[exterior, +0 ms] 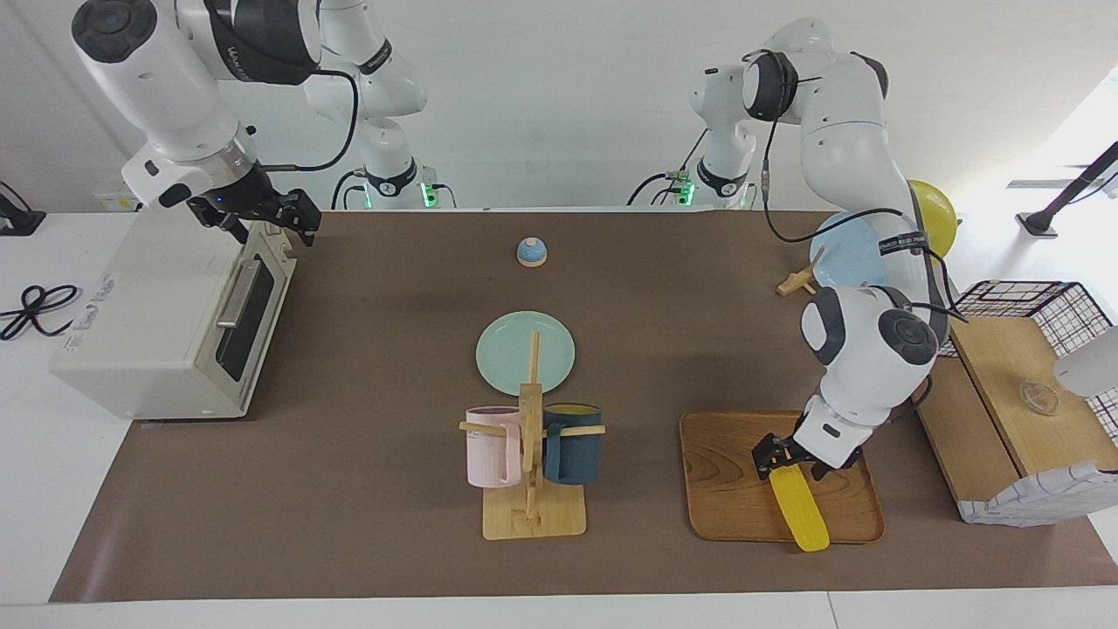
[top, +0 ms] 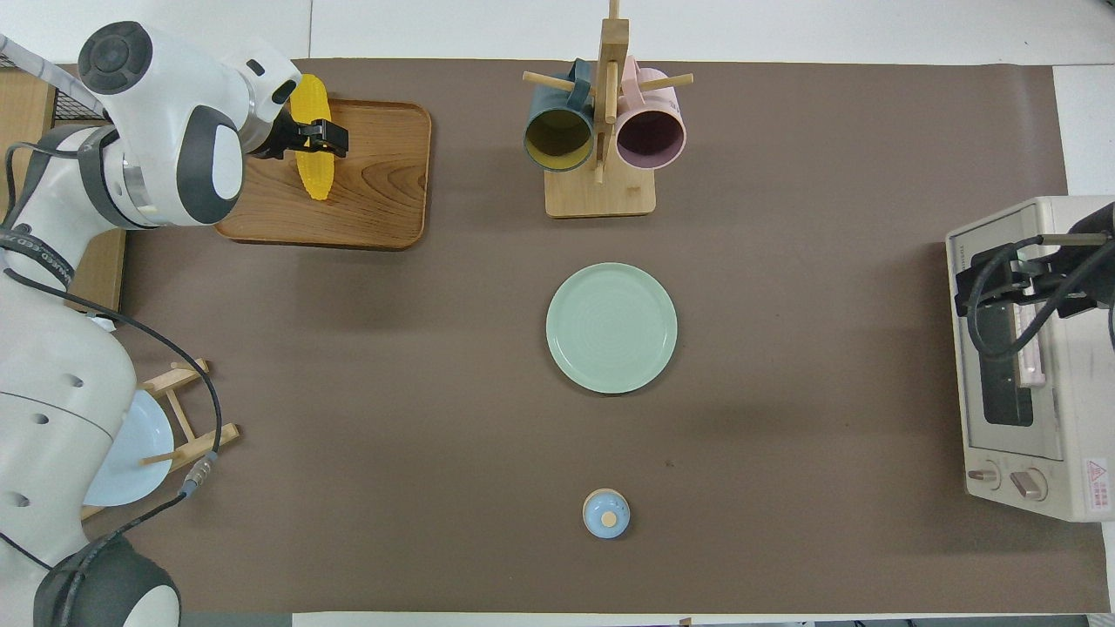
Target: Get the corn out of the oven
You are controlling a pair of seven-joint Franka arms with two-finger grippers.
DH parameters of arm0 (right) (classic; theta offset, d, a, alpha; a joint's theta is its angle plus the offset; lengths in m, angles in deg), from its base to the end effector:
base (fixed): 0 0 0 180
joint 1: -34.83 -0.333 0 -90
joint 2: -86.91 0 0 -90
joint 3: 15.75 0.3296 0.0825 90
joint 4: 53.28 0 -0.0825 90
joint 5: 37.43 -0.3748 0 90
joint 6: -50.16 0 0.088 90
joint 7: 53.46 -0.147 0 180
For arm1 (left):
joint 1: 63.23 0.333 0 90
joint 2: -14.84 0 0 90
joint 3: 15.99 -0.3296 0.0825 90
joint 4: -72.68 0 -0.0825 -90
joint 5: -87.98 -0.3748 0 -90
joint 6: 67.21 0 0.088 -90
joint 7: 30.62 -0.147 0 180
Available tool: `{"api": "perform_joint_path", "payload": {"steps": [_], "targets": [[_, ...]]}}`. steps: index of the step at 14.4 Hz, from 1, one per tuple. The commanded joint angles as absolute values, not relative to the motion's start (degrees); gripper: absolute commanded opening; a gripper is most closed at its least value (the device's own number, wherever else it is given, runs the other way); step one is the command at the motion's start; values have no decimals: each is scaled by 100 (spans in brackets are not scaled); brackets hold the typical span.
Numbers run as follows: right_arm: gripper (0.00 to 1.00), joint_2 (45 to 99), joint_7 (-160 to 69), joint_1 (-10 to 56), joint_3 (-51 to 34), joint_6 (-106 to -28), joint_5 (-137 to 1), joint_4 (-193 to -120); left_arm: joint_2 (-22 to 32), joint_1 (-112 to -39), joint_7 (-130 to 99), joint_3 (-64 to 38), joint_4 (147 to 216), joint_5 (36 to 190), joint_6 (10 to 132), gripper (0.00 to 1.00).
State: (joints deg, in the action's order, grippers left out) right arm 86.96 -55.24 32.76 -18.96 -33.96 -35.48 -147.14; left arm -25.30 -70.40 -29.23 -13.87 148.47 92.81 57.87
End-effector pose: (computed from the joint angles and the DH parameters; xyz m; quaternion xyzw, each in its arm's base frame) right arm 0.5235 -0.0157 0.5605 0.9960 -0.0257 -0.0844 0.0175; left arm 0.7492 -0.1223 0.3116 0.9948 -0.0420 0.0750 0.0551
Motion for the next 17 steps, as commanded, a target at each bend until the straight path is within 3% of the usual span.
{"api": "perform_joint_path", "payload": {"steps": [1, 11, 17], "targets": [[100, 8665, -5372, 3290, -1944, -3422, -3699, -14653, -1998, -7000, -3027, -1397, 14976, 9299, 5225, 100], [100, 8665, -5372, 3281, -1944, -3624, -3699, -14689, 445, -6938, -2895, -1485, 15222, 8921, 2309, 100], [100, 8665, -5372, 3281, -1944, -3633, -3699, -14697, 1220, -6930, -2686, -1485, 15292, 8904, 813, 100]]}}
